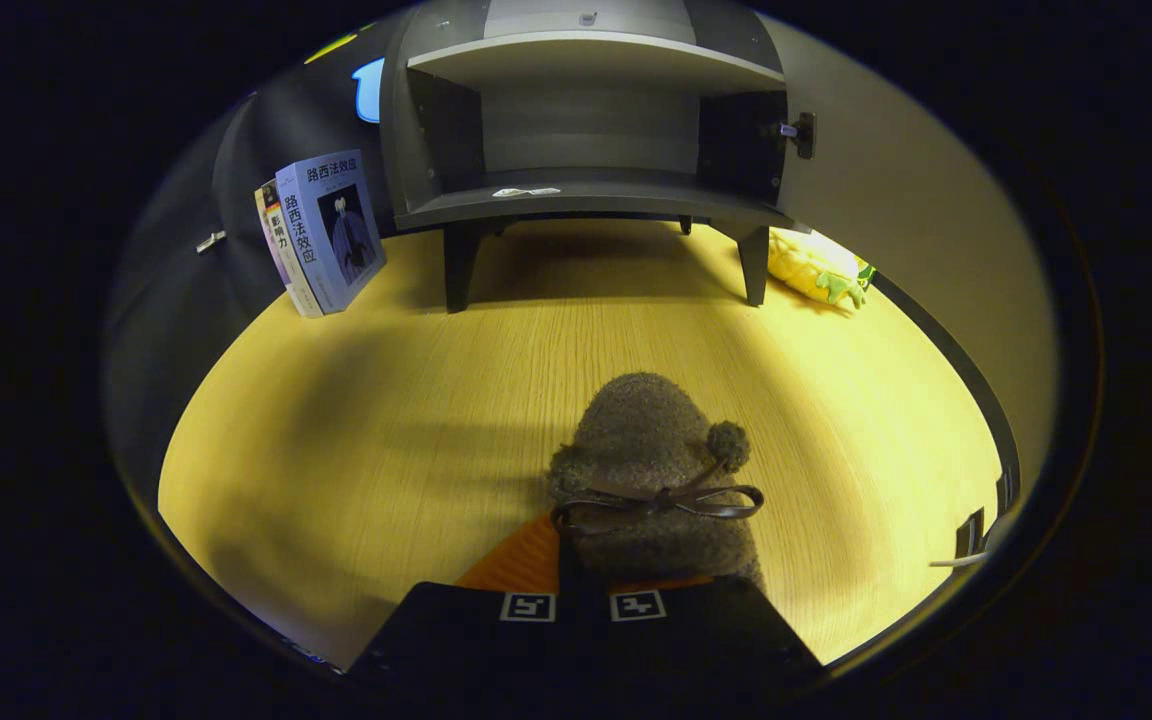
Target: Open the shoe cabinet door, grab the shoes and put them into the shoe cabinet, then close the shoe cabinet door.
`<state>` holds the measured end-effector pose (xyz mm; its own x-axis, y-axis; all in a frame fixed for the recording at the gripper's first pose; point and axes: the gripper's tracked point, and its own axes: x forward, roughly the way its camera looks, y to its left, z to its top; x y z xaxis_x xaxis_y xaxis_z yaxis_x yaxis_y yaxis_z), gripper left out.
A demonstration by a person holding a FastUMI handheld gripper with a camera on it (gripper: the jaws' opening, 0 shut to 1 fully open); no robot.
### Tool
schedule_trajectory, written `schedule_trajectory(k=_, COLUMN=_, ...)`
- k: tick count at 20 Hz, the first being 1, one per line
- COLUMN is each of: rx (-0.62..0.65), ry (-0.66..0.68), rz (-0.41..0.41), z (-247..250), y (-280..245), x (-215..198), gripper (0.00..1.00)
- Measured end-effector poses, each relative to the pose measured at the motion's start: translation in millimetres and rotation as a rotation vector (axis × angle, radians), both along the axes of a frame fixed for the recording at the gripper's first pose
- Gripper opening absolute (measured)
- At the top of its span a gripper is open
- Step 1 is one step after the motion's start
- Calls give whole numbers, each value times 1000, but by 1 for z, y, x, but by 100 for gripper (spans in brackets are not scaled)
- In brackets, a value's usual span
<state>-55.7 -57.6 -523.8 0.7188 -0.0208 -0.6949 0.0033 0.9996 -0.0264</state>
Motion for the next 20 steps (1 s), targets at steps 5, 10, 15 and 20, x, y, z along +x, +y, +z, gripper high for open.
schedule_trajectory(k=5, rx=39, ry=-61, rz=58, z=58, y=9, x=-5, gripper=5)
schedule_trajectory(k=10, rx=98, ry=-191, rz=144, z=166, y=10, x=0, gripper=5)
schedule_trajectory(k=15, rx=105, ry=-271, rz=168, z=255, y=6, x=25, gripper=5)
schedule_trajectory(k=20, rx=104, ry=-369, rz=106, z=326, y=8, x=76, gripper=5)
